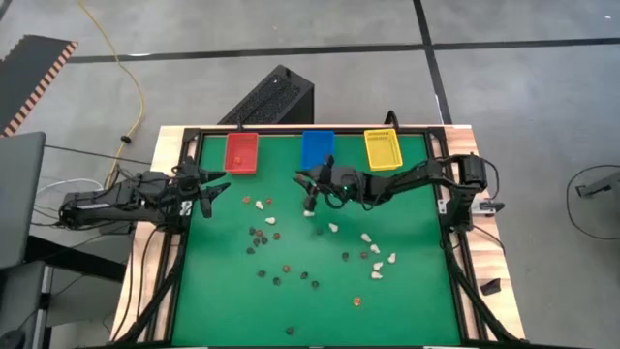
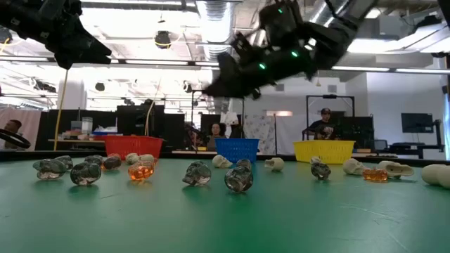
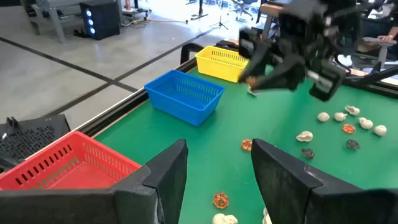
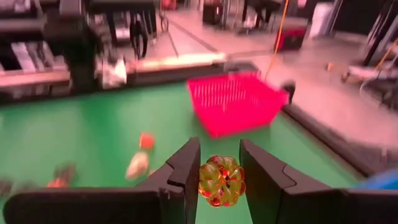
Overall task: Sort Halloween decoration
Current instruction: Put the orange pumpkin toy into the red bin
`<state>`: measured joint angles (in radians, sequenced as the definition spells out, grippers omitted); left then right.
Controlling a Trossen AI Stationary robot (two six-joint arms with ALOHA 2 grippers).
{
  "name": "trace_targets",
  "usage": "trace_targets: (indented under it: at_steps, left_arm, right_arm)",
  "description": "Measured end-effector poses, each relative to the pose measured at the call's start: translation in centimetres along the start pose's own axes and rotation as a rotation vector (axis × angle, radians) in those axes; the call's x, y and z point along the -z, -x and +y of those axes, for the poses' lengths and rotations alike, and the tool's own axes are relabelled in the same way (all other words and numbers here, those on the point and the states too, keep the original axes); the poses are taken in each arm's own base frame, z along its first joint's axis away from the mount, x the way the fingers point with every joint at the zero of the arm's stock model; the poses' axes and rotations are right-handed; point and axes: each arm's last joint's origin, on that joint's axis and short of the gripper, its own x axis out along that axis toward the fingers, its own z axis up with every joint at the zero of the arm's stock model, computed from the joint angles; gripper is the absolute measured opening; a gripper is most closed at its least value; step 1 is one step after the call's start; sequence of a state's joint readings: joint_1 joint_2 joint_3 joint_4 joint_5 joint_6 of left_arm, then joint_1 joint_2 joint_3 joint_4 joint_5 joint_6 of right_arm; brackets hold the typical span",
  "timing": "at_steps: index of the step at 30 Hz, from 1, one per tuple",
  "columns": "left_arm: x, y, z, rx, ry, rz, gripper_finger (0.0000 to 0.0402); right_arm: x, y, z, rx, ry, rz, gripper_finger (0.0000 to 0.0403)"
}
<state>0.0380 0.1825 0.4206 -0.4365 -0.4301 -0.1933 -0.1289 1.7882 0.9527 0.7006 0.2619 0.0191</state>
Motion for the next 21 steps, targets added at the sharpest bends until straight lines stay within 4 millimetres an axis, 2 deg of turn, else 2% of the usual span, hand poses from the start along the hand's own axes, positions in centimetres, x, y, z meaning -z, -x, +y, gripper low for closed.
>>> trace_targets:
  at_steps: [3, 10, 16, 19, 21]
  left_arm:
    - [0.0, 0.0, 0.0, -0.001, 0.0, 0.0, 0.0169]
    - [0.0, 0.0, 0.0, 0.0, 0.001, 0.0, 0.0169]
    - [0.0, 0.0, 0.0, 0.0, -0.003, -0.001, 0.0169]
    - [0.0, 0.0, 0.0, 0.0, -0.005, -0.001, 0.0169]
    - [0.0, 0.0, 0.0, 0.0, -0.005, -0.001, 0.0169]
  right_arm:
    - [-1.8, -0.8, -0.5, 0.016, 0.017, -0.034, 0.0125]
    - [-3.6, -1.7, -2.0, 0.013, 0.003, -0.079, 0.0125]
    - [-3.7, -2.0, -3.3, 0.04, -0.038, -0.098, 0.0125]
    - [-3.4, -2.9, -3.8, 0.05, -0.071, -0.139, 0.0125]
    - [-3.0, -4.2, -3.9, 0.031, -0.076, -0.15, 0.0125]
